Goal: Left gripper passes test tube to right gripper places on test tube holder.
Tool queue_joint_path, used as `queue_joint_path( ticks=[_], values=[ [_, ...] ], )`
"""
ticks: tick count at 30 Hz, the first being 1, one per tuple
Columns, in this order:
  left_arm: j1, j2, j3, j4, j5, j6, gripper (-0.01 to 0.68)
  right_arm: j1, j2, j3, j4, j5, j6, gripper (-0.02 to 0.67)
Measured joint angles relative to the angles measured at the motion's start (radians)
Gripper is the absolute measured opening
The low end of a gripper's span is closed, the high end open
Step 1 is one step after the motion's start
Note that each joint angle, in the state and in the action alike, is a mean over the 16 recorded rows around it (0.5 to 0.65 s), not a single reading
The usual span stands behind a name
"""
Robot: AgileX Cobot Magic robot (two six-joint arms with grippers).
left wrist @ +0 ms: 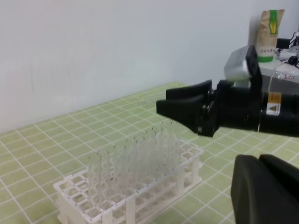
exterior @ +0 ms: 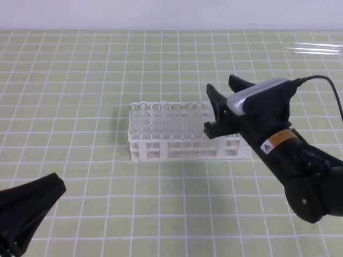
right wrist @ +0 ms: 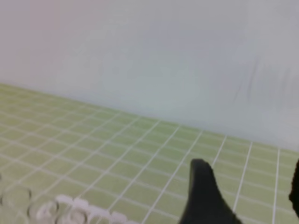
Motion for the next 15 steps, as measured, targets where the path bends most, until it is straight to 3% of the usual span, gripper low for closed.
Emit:
queue_joint_path(
  ticks=[6, 15],
  values=[
    [0.000, -0.001, 0.000, -0.005, 0.000, 0.000, 0.000, -0.001, -0.128, 0.028, 0.012, 0.045, -0.039, 0.329],
    [0.000, -0.002, 0.000, -0.011, 0.002, -0.001, -0.001, -0.011, -0.506, 0.071, 0.035, 0.394, -0.182, 0.139]
  ],
)
